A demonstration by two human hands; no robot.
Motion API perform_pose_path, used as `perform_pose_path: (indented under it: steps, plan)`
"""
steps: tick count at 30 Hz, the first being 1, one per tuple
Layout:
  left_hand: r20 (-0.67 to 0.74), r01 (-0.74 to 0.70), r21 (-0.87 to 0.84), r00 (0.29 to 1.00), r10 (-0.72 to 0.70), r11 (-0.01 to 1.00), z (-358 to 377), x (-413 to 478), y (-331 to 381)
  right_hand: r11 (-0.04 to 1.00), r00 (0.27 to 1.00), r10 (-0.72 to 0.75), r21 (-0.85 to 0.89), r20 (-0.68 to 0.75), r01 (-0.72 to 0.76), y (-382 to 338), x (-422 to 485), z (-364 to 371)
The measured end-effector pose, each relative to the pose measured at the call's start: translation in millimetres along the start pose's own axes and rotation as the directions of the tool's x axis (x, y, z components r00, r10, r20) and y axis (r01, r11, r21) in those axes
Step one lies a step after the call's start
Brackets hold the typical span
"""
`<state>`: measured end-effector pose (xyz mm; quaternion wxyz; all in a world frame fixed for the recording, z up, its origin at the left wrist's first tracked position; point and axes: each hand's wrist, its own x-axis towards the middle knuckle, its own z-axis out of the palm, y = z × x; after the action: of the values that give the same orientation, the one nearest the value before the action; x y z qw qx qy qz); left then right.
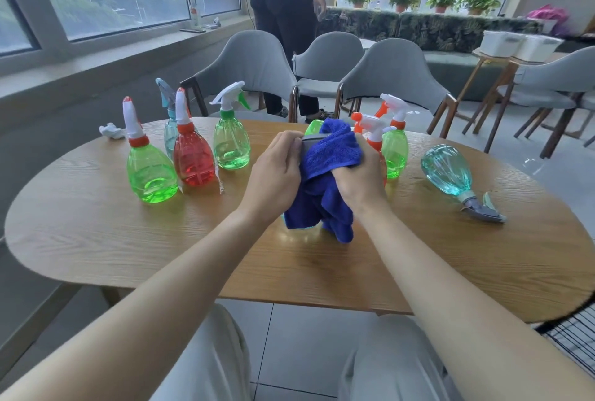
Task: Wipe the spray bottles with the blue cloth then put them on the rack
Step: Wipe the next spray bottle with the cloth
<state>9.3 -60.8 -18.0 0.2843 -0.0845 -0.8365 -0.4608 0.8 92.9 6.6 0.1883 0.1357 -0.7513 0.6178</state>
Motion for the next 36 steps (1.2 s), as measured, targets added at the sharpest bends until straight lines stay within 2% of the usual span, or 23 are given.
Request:
perform_pose_path:
  steps: [5,10,16,24,28,31,36]
  plan:
    - [-0.008,0.001,-0.023,1.0,-0.001,1.0,2.3,0.5,-2.0,0.998,0.998,0.036,0.049,0.046,-0.038,6.6,0.0,-6.2]
    - [-0.029,0.008,-0.043,1.0,-0.009,0.999,2.9,2.0,-4.2,0.972,0.982,0.167,0.149,0.089,-0.179,14.5,-1.7,-13.0]
    - [-0.038,0.008,-0.011,0.999,-0.008,1.0,3.8,-0.9,5.7,0.973,0.985,0.15,0.191,-0.086,-0.131,7.0,-2.6,13.5]
    - [-0.013,0.028,-0.032,1.0,-0.028,0.999,-4.8,-5.8,11.2,0.979,0.992,0.111,0.179,-0.052,-0.1,11.8,-2.7,26.2]
    - [-0.031,0.052,-0.047,0.998,-0.053,0.998,2.6,-8.8,16.2,0.946,0.981,0.189,0.275,-0.044,-0.17,11.4,-3.7,30.0]
    - [-0.022,0.053,-0.081,0.998,-0.055,0.995,3.6,-10.0,16.1,0.954,0.984,0.178,0.251,-0.021,-0.167,11.0,-3.1,29.6]
    - [-0.02,0.037,-0.038,0.999,-0.038,0.999,5.6,-12.2,17.5,0.97,0.988,0.152,0.195,-0.011,-0.147,14.3,-2.7,27.4]
